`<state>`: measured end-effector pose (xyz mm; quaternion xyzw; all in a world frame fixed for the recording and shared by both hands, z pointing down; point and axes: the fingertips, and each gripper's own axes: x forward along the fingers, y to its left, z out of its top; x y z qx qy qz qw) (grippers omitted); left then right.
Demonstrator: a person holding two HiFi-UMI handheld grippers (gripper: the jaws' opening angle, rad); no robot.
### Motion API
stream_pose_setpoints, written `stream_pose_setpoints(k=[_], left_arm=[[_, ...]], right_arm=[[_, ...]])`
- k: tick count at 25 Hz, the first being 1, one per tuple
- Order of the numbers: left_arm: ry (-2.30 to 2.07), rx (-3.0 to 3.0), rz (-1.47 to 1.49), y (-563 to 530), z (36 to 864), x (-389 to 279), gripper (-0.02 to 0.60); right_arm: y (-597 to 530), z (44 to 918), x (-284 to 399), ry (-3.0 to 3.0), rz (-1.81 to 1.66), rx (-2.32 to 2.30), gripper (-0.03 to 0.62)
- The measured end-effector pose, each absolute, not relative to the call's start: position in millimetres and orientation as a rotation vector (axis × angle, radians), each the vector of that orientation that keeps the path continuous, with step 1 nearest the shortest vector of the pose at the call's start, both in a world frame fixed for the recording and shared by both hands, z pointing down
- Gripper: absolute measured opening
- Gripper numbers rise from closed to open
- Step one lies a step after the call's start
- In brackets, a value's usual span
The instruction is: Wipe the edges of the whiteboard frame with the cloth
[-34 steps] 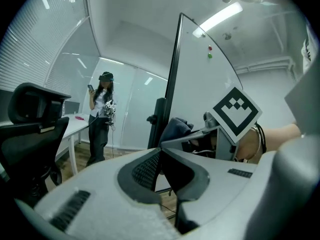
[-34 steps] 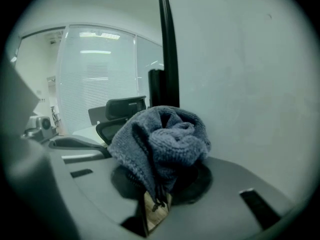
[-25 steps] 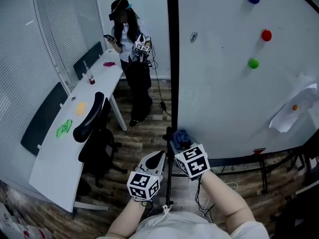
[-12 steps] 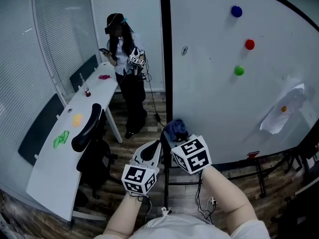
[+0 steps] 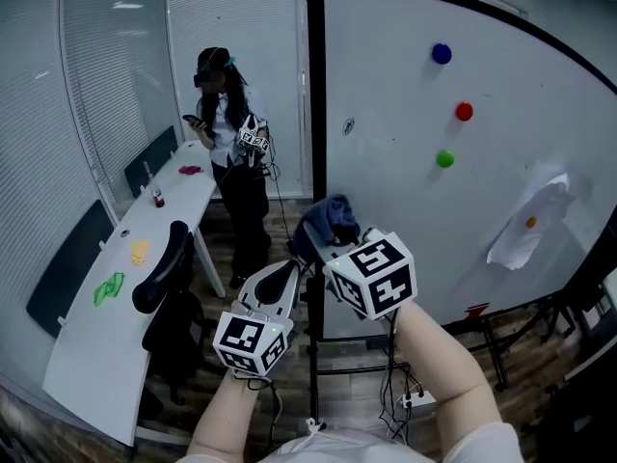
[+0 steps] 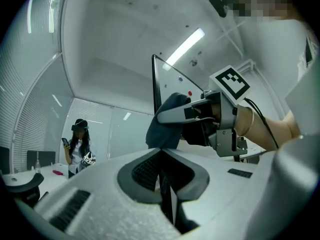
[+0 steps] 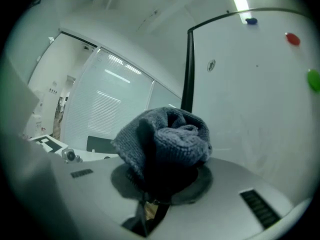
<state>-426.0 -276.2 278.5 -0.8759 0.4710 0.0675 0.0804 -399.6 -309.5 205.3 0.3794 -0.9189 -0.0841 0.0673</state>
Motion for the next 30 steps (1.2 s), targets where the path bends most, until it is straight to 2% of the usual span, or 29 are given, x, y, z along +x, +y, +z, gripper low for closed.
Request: stream_pose_setpoints(k=[20, 30], left_arm=[[1.247, -2.598, 0.263, -271.8, 186.6, -435.7, 0.02], [1.239, -2.608, 0.257, -276.3, 187.9, -446.4, 0.02]], right_arm=[[-314.7, 20.8, -416.5, -2.834, -0.544, 1.384, 0.069], [-309.4, -61.5, -405.9, -2.866, -0.604, 1.46, 0.069]])
